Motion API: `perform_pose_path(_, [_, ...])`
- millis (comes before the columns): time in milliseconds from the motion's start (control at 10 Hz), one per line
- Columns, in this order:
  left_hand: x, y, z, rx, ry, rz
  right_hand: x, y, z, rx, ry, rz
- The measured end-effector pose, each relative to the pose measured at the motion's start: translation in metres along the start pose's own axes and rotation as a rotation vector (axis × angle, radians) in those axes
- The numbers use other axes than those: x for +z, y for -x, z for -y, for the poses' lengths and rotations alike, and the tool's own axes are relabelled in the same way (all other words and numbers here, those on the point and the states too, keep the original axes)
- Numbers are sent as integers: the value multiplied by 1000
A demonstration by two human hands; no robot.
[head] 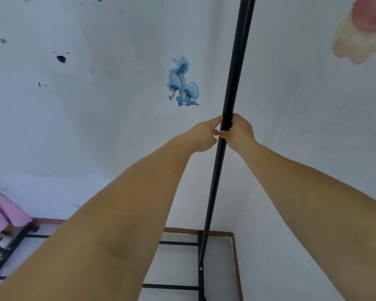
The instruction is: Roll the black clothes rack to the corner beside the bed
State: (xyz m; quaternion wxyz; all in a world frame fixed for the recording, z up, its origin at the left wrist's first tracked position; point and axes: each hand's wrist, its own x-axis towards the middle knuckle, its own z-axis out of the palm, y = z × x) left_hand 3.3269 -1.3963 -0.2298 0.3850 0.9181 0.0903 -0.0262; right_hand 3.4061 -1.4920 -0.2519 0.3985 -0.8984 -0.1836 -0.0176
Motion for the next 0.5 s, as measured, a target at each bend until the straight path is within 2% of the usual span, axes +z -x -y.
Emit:
perform_pose_path(200, [-2, 30, 0, 57, -77, 51, -11, 29, 6, 69, 40, -26])
perform_pose_path(300, [-9, 55, 3, 72, -125, 48, -18, 53, 19, 120, 148, 27])
perform_pose_path(500, [-29, 112, 7, 122, -224, -2, -19, 104, 45, 92, 215, 38])
